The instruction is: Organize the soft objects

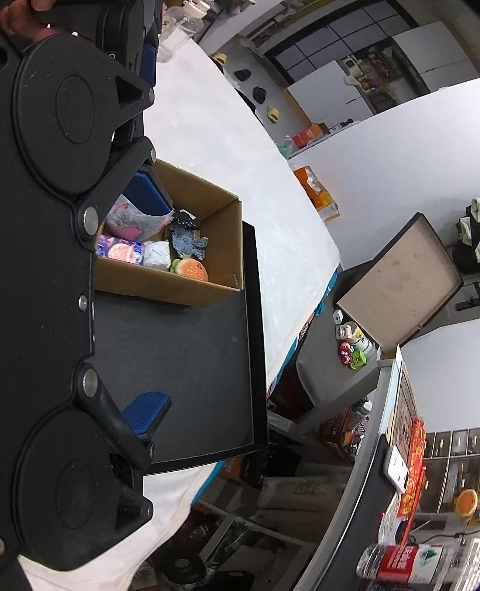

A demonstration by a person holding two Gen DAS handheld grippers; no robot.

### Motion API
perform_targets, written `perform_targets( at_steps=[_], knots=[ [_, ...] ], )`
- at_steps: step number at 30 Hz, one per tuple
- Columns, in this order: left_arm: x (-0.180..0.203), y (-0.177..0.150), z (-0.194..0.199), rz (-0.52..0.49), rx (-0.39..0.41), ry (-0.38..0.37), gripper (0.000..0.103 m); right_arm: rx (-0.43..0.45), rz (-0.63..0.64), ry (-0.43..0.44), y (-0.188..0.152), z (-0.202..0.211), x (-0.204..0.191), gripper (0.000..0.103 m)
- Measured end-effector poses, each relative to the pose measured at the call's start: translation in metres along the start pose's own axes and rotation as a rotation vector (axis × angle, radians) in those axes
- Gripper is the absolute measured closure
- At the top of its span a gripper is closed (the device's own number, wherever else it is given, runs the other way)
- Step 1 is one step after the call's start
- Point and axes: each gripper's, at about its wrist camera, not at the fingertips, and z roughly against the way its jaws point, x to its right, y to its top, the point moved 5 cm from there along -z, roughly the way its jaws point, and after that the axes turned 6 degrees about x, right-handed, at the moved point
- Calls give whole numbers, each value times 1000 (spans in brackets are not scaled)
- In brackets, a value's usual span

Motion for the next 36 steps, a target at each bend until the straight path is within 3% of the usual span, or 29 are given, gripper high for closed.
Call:
perform_targets(
  at_steps=[9,21,31,36],
  knots=[
    [-2,-8,29,5,36,-21,9,24,6,5,-11,28,-5,0],
    [0,-8,70,-17,100,-62,8,59,-26,-62,-25,60,10,0],
    [-3,-13,110,-29,151,-90,8,94,-8,-115,-24,95,6,0],
    [-4,-16,131,-41,185,-82,8,119,-17,-101,-22,116,-1,0]
  ],
)
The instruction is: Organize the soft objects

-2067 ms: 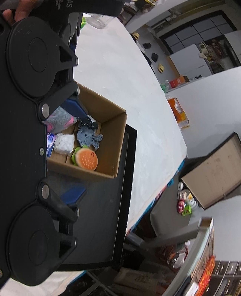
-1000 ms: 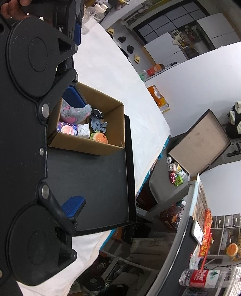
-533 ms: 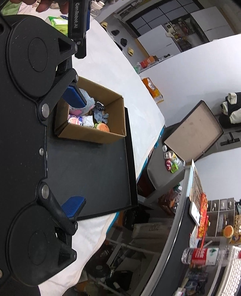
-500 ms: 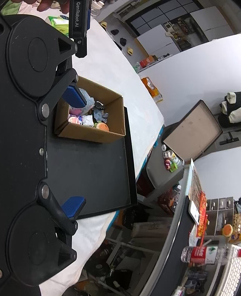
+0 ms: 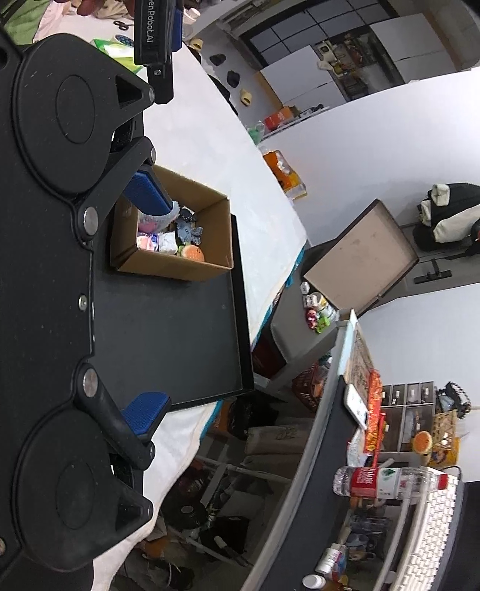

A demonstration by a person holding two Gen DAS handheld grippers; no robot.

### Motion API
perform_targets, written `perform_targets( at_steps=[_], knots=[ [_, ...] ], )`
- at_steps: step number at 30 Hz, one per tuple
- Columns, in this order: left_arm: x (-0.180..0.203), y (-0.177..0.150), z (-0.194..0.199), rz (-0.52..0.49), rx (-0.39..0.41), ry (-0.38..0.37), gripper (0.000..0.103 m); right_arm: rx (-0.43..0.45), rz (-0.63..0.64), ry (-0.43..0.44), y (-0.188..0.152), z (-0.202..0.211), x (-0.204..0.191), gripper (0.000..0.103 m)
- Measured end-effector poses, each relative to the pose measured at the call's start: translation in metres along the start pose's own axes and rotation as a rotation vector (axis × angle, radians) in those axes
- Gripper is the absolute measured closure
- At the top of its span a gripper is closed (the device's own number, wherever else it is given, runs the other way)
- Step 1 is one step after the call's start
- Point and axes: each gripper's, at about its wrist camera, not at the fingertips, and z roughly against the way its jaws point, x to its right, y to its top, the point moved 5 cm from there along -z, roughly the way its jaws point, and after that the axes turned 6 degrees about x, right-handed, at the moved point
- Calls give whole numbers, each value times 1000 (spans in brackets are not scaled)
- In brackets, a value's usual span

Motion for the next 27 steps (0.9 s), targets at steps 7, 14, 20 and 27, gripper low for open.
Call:
perform_targets(
  at_steps=[7,14,20,27],
  knots=[
    [5,-9,20,-5,12,-9,8,37,32,-21,2,24,-4,0],
    [12,-16,40,-13,38,-19,7,52,17,-8,1,42,-1,0],
    [19,-20,55,-25,61,-20,7,54,1,-24,0,59,5,0],
    [24,-28,71,-45,79,-35,7,75,14,-29,-5,77,5,0]
  ],
)
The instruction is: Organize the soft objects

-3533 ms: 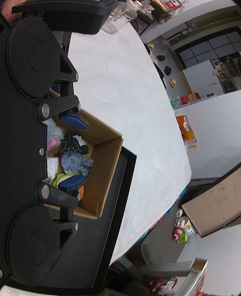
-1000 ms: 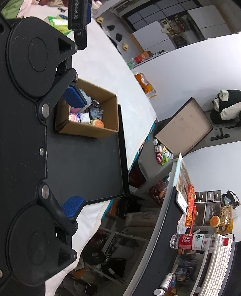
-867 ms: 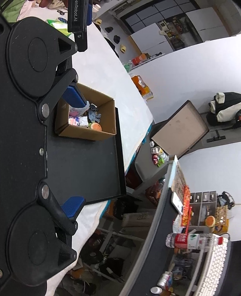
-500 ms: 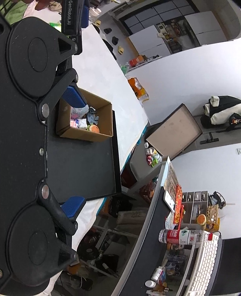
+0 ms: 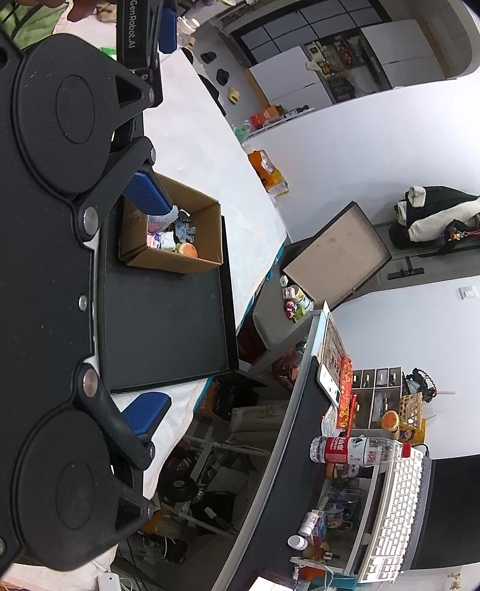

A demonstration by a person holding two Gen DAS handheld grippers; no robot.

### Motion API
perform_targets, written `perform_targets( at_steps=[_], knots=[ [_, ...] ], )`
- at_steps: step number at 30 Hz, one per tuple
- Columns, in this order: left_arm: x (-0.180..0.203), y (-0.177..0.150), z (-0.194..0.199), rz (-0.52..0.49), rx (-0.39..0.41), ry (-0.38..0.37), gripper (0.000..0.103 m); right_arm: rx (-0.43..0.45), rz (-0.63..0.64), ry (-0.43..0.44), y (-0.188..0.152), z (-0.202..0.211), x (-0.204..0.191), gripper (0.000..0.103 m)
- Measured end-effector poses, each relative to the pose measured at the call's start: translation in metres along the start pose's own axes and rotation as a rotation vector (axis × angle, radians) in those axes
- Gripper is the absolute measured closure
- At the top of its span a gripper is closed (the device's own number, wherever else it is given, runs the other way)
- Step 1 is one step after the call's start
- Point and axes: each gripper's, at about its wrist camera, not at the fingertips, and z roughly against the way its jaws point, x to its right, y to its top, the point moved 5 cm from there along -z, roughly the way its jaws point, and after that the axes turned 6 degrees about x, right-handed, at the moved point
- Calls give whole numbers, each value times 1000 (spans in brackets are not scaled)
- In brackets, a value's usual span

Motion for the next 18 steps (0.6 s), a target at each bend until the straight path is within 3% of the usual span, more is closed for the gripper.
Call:
perform_targets(
  at_steps=[18],
  knots=[
    [-10,-10,12,12,6,-4,7,8,2,10,-6,11,-17,0]
  ],
)
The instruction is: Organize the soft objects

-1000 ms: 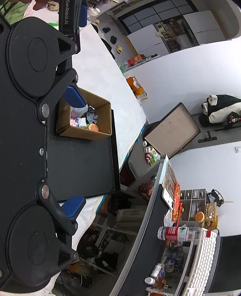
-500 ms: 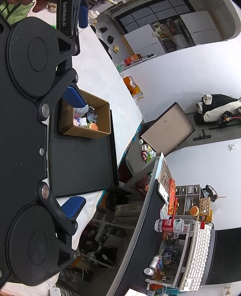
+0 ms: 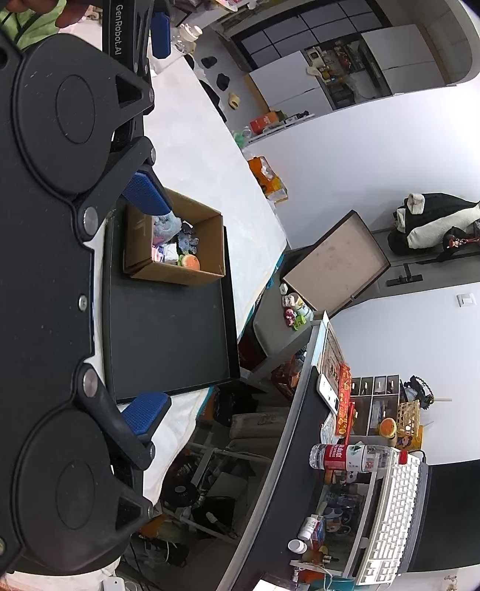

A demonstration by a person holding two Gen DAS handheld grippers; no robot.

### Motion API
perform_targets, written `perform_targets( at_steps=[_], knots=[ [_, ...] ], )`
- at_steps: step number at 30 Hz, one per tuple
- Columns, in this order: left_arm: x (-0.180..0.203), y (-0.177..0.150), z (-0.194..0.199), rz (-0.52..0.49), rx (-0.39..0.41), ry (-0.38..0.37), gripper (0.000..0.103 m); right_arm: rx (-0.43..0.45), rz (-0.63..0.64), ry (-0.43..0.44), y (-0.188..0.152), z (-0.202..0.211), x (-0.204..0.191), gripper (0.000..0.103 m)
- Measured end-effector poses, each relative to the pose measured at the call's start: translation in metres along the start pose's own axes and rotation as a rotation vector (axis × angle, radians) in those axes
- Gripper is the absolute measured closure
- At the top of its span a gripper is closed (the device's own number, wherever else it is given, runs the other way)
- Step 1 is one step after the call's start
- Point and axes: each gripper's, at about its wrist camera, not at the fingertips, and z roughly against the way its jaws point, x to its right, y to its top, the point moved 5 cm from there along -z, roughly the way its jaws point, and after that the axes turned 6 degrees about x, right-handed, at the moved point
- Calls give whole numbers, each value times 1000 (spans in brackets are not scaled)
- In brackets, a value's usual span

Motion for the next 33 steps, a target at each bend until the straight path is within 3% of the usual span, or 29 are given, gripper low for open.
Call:
perform_targets(
  at_steps=[33],
  knots=[
    [5,-4,-6,-14,-11,0,7,-11,-5,-13,-5,0,2,0]
  ],
)
